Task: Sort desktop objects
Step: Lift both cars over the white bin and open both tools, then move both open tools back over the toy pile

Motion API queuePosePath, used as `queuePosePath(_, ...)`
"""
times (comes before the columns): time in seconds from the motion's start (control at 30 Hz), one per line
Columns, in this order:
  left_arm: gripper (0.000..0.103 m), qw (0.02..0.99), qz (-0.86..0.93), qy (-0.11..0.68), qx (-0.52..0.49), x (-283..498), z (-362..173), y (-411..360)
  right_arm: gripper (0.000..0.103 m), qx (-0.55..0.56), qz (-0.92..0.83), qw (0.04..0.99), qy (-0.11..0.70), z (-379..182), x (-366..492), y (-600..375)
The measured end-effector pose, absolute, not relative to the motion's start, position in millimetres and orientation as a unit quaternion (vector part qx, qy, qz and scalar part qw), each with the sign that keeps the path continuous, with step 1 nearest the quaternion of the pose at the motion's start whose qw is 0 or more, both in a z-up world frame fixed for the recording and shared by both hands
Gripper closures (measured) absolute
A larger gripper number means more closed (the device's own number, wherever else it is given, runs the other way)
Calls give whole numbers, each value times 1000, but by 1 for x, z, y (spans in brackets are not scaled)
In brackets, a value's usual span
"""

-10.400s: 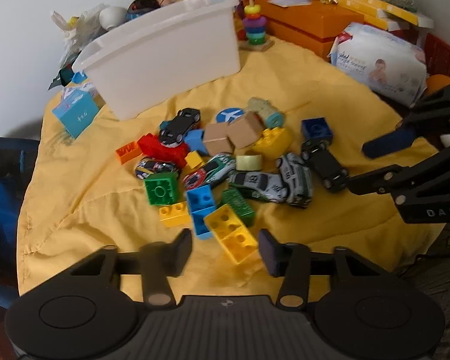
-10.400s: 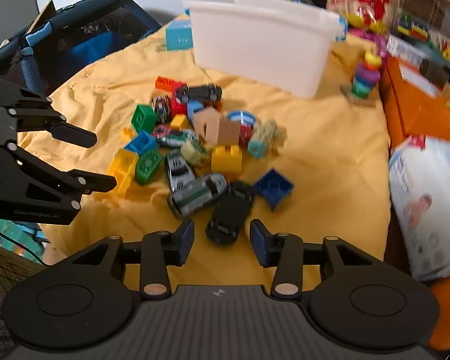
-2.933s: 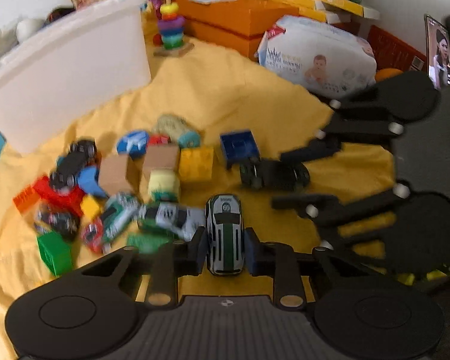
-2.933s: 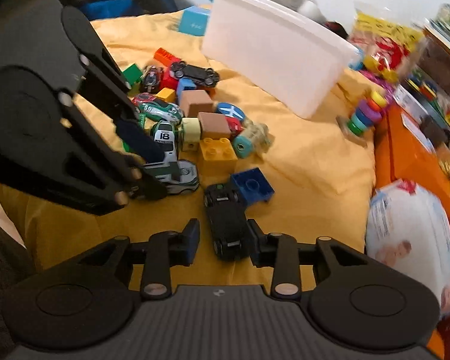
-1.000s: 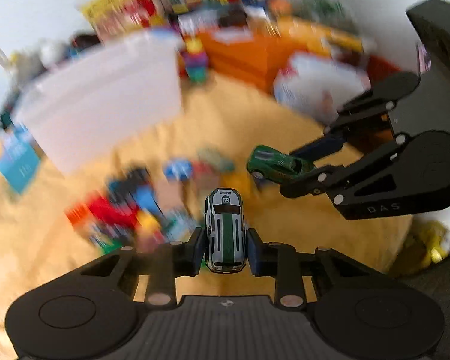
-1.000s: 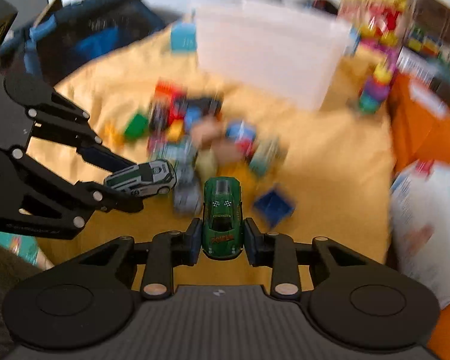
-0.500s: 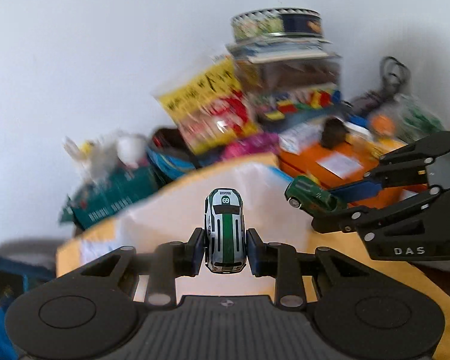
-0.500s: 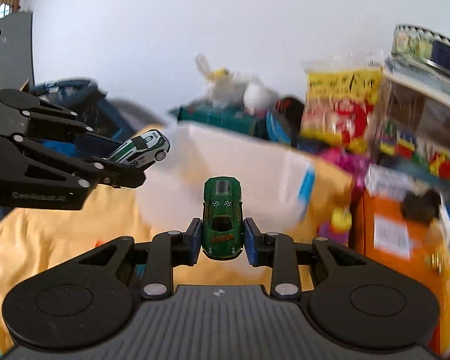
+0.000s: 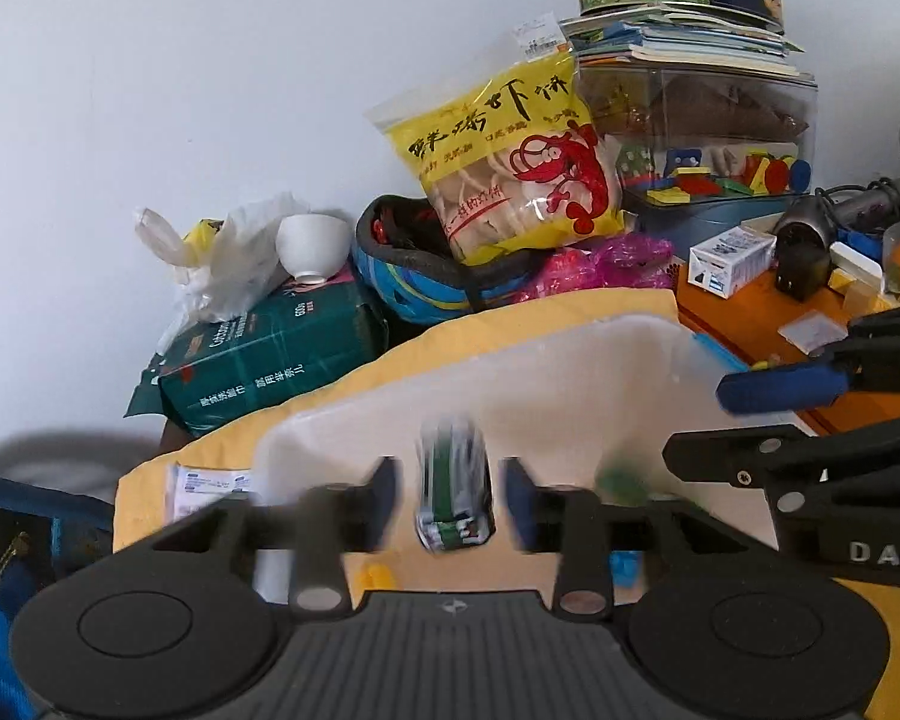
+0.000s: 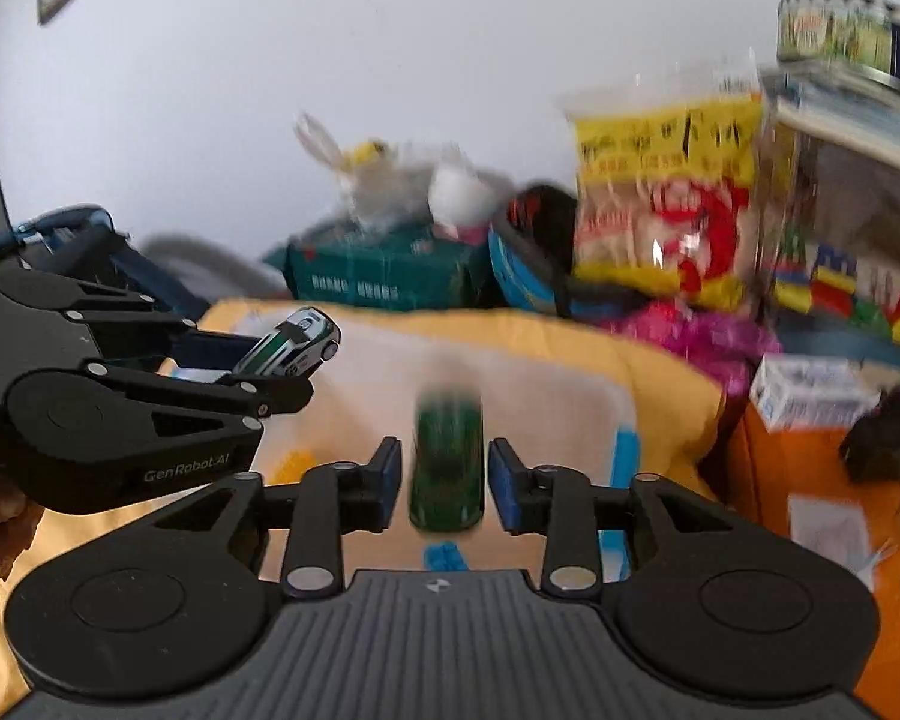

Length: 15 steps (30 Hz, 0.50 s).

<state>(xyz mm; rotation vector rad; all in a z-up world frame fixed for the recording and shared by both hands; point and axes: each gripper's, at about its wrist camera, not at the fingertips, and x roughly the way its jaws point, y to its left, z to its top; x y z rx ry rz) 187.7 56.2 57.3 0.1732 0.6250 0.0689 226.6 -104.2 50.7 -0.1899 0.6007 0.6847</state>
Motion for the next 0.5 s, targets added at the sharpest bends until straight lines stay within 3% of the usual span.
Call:
queuePosePath(0.03,37,948,32,303,94,180,56,53,55,-88,333,894,286,50,223,-107)
queuePosePath(0.07,33,947,27,301,105,173,55,50,51,-87,337,895,279,49,217,-111)
queuePosePath(0.3,32,944,31,311,108,110,45,39,43,-103,352,880,304,46,179,-140)
queuePosePath(0.4,29,954,13,275,121,60,33,28,30,-109,366,867,321,36,155,-157)
queuePosePath(0.5,28,941,-31,315,119,27,18,15,20,-108,365,855,352,23,131,-173)
